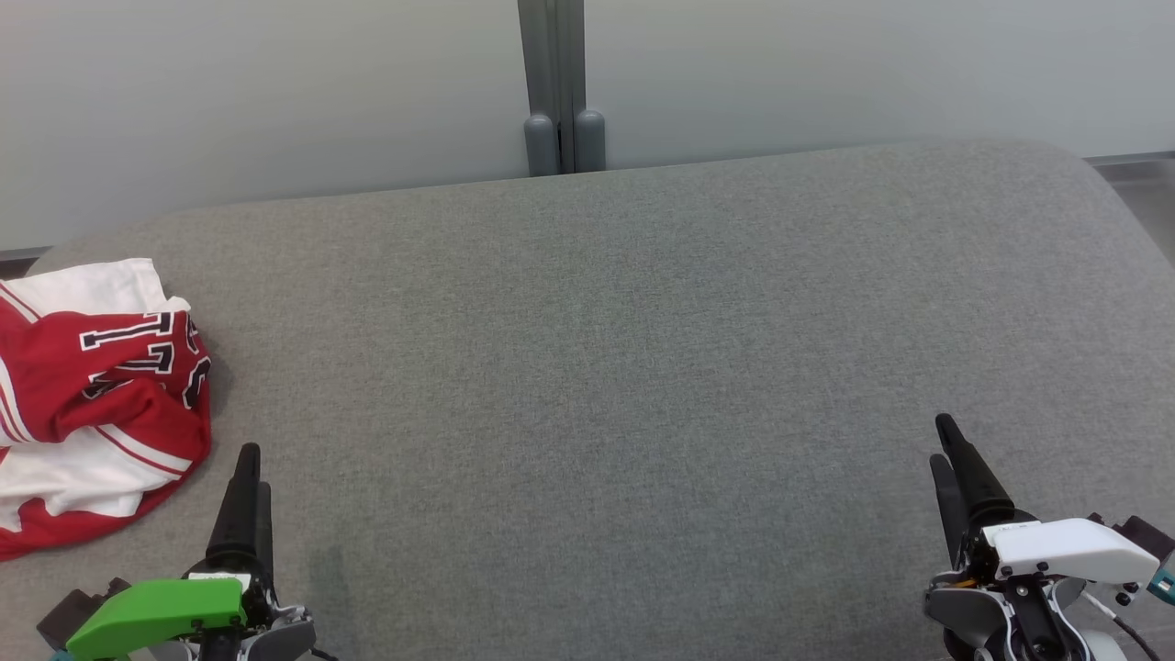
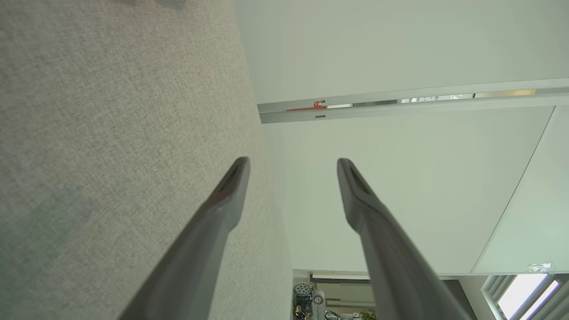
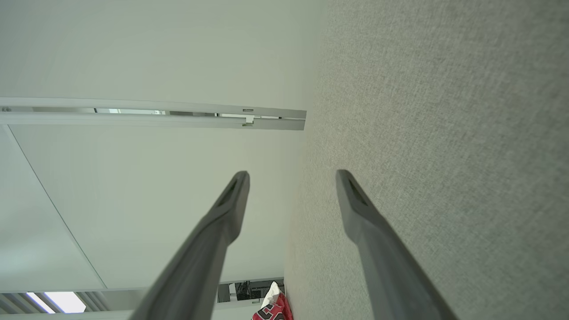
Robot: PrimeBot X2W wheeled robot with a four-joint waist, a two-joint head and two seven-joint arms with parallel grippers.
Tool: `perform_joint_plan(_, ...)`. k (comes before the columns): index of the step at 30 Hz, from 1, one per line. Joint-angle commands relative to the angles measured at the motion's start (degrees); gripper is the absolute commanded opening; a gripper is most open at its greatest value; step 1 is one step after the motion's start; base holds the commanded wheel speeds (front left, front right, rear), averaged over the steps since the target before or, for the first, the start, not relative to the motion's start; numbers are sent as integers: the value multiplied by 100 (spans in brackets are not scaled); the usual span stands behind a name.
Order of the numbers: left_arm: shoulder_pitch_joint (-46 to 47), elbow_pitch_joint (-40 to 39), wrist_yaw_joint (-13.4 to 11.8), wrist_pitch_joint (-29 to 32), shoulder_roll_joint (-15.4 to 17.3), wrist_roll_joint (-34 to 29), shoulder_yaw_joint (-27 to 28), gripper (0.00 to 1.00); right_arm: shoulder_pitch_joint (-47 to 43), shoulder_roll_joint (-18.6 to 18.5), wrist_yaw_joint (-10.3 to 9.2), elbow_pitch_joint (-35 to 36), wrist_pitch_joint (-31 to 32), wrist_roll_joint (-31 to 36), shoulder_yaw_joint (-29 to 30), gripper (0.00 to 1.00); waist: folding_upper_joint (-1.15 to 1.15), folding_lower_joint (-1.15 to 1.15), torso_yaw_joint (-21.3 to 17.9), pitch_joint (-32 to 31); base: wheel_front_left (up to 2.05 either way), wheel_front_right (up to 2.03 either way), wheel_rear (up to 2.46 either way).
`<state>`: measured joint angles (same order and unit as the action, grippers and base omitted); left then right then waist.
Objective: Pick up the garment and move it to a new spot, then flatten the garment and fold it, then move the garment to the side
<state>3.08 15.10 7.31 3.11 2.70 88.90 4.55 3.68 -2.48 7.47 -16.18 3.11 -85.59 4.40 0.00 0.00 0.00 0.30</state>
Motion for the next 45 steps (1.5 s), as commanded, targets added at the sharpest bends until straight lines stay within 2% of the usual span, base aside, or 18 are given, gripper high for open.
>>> perform_joint_plan(1,66,-145,8,-69,61,-237,33,100,125,-28,0,134,-70,321,-13,100,0,0,1,3,0,0,0)
perform_joint_plan(13,18,-633,11,-357,20,-1953,183,100,94,-31,1,568,-359,2007,-231,100,0,0,9,35,0,0,0)
perform_joint_plan(20,-104,-821,-36,-512,20,-2863,70,100,42,-33,1,672,-515,2818,-420,100,0,0,9,42,0,0,0)
perform_joint_plan(30,-234,-941,-55,-710,22,-3689,-61,100,-27,-37,1,734,-714,3826,-619,100,0,0,11,34,0,0,0)
perform_joint_plan(45,-300,-1080,-38,-978,26,-4694,-95,100,-92,-41,2,899,-979,4898,-723,100,0,0,25,43,0,0,0)
